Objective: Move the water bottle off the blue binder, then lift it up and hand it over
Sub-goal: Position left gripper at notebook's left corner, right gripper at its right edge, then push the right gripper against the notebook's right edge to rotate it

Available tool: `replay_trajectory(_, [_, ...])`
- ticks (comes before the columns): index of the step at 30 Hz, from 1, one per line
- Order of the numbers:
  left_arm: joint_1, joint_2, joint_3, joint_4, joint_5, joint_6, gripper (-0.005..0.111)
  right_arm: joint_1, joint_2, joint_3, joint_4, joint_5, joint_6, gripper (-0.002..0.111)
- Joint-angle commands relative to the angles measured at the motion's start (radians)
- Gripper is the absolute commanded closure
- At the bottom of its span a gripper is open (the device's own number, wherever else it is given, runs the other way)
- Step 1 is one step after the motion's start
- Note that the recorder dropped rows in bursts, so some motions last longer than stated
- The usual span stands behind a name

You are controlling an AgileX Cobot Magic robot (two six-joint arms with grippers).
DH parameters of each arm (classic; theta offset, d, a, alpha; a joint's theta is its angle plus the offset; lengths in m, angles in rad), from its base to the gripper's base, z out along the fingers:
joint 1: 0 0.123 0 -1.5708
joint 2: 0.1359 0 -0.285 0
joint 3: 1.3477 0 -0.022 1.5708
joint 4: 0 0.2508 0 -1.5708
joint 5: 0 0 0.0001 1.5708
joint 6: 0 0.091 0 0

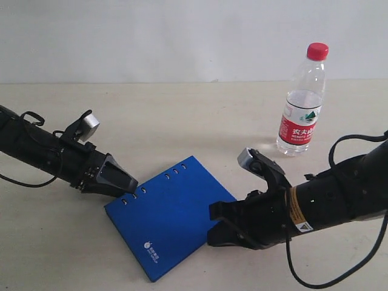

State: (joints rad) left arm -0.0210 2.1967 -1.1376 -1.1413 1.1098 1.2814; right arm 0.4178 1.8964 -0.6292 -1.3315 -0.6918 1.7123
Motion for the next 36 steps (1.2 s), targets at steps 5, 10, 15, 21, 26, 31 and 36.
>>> replay_trajectory(5, [-0.003, 0.013, -0.003, 0.042, -0.056, -0.010, 0.047, 0.000, 0.069, 0.001, 0.073, -0.056, -0.053, 0.108])
replay_trajectory(10, [-0.003, 0.013, -0.003, 0.062, -0.037, -0.010, 0.047, 0.000, 0.069, 0.001, 0.192, -0.142, -0.148, 0.107])
replay_trajectory(15, [-0.003, 0.013, -0.003, 0.062, -0.037, -0.010, 0.047, 0.000, 0.069, -0.001, 0.229, -0.154, -0.159, 0.087])
replay_trajectory(21, [-0.003, 0.013, -0.003, 0.062, -0.012, -0.006, 0.047, 0.000, 0.069, -0.001, 0.231, -0.163, -0.162, 0.072])
replay_trajectory(26, [-0.003, 0.013, -0.003, 0.062, -0.008, -0.006, 0.047, 0.000, 0.069, -0.001, 0.227, -0.292, -0.157, 0.072])
replay_trajectory(31, [-0.003, 0.013, -0.003, 0.062, -0.006, -0.006, 0.047, 0.000, 0.069, -0.001, 0.126, -0.328, -0.035, 0.072])
replay_trajectory(36, [-0.003, 0.013, -0.003, 0.062, -0.006, -0.006, 0.047, 0.000, 0.069, 0.001, -0.036, -0.305, 0.062, 0.072])
